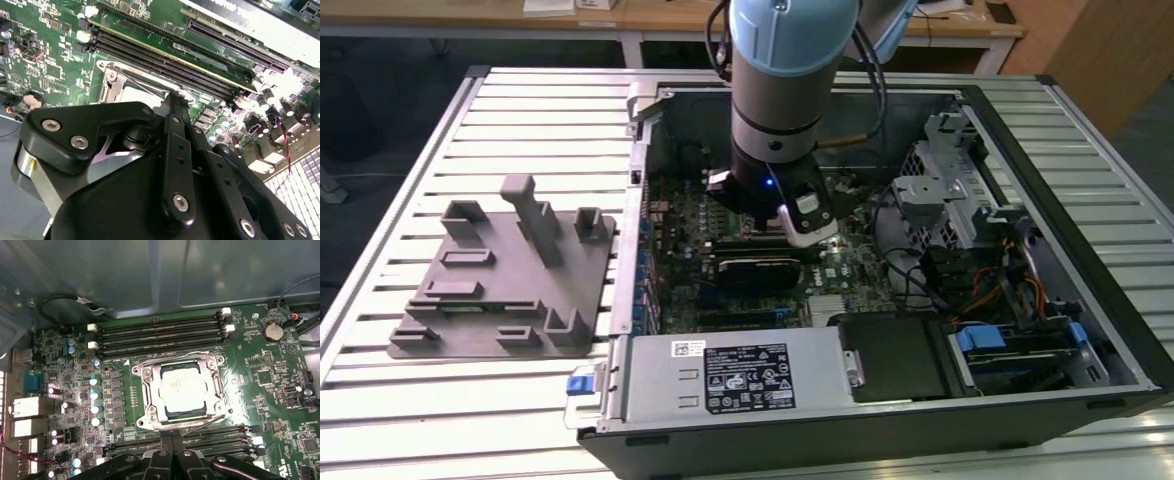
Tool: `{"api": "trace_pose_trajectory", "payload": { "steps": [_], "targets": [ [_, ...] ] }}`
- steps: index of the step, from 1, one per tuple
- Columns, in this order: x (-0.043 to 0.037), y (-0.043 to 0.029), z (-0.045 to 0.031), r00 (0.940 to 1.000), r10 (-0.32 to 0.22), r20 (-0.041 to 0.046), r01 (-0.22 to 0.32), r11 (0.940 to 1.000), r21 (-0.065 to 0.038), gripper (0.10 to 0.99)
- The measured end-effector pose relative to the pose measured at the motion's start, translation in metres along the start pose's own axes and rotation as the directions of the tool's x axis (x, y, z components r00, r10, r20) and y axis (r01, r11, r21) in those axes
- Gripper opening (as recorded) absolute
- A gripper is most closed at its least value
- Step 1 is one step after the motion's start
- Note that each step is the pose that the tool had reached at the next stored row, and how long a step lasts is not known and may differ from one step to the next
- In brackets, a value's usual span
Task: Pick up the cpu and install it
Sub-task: 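Install the second cpu locking lever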
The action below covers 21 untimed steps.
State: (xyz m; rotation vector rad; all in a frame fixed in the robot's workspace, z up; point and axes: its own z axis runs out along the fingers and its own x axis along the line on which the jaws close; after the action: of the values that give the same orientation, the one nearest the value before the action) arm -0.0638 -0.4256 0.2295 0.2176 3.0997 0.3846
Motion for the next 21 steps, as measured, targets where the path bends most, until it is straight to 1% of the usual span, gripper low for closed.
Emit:
{"api": "trace_pose_trajectory", "payload": {
  "steps": [3, 7, 13, 14, 20, 21],
  "targets": [
    [0.0000, -0.0010, 0.0041, 1.0000, 0.000, 0.0001, 0.000, 1.0000, 0.000, 0.106],
    [0.0000, -0.0012, 0.0045, 1.0000, 0.000, 0.0000, 0.000, 1.0000, 0.000, 0.106],
    [0.0023, -0.0026, 0.0083, 1.0000, 0.000, -0.0002, 0.000, 1.0000, -0.001, 0.106],
    [0.0026, -0.0030, 0.0085, 1.0000, 0.000, -0.0007, 0.000, 1.0000, -0.004, 0.106],
    [0.0037, -0.0101, 0.0084, 1.0000, 0.001, -0.0046, -0.001, 0.9994, -0.034, 0.106],
    [0.0045, -0.0132, 0.0081, 1.0000, 0.001, -0.0061, -0.002, 0.9990, -0.044, 0.106]
  ]
}}
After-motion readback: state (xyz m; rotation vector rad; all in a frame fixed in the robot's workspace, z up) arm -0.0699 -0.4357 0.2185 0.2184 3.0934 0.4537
